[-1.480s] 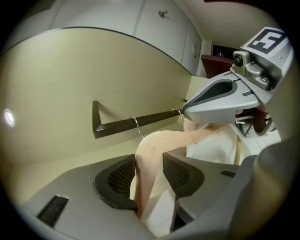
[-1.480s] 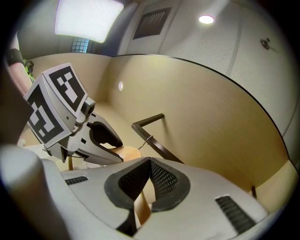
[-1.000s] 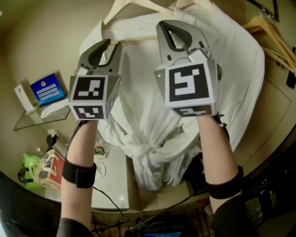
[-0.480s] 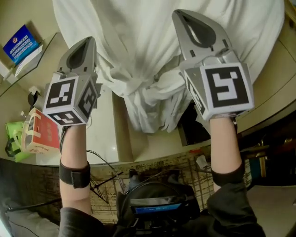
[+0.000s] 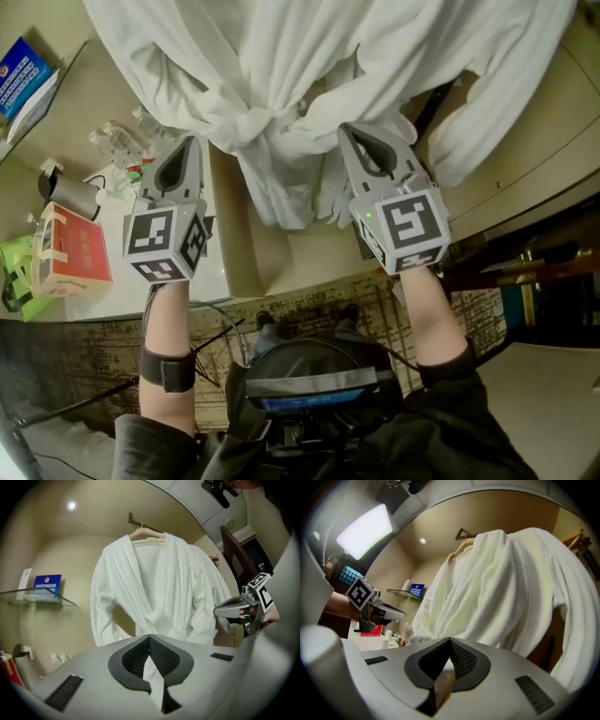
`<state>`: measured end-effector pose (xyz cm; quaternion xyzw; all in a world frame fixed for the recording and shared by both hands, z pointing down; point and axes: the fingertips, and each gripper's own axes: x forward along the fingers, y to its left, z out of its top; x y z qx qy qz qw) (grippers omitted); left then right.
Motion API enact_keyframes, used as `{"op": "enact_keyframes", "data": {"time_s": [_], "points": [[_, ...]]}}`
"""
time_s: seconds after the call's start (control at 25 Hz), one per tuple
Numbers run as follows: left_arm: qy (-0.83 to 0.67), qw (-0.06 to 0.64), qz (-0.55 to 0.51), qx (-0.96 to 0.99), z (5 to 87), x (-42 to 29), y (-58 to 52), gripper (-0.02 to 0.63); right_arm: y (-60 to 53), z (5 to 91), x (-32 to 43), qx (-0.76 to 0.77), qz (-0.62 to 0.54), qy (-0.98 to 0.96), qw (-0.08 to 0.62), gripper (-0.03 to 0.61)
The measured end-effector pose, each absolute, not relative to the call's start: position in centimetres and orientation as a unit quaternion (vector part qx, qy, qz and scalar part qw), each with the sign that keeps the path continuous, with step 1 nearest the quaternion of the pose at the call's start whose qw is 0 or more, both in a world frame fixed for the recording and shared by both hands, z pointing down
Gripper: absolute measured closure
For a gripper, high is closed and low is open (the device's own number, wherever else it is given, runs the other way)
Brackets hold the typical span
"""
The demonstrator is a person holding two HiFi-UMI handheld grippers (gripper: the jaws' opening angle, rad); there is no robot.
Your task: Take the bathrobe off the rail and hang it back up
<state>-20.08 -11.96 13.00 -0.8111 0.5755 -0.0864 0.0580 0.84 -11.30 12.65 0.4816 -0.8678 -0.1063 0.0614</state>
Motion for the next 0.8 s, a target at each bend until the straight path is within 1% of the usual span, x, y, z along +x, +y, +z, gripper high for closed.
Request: {"op": "enact_keyframes", "data": {"time_s": [0.16, 0.44, 0.6, 0.8], "points": [[0.574, 0.026, -0.11, -0.811, 18.0, -19.6, -10.2, 0.609, -10.8, 18.4, 2.3, 0.484, -0.037, -0.871, 0.069, 0.557], [0.59, -0.032, -0.121, -0.798, 24.8, -20.4, -7.7, 0.609, -8.6, 27.6, 4.3, 0.494, 0.041, -0.861, 0.113, 0.557], [0.595, -0.054, -0.133, -0.791, 27.2, -21.5, -6.9, 0.609, -8.0, 30.8, 4.4, 0.495, 0.072, -0.857, 0.122, 0.557], [0.595, -0.083, -0.139, -0.787, 29.7, -21.9, -5.6, 0.609, -6.9, 32.6, 3.8, 0.485, 0.089, -0.861, 0.129, 0.557]]}}
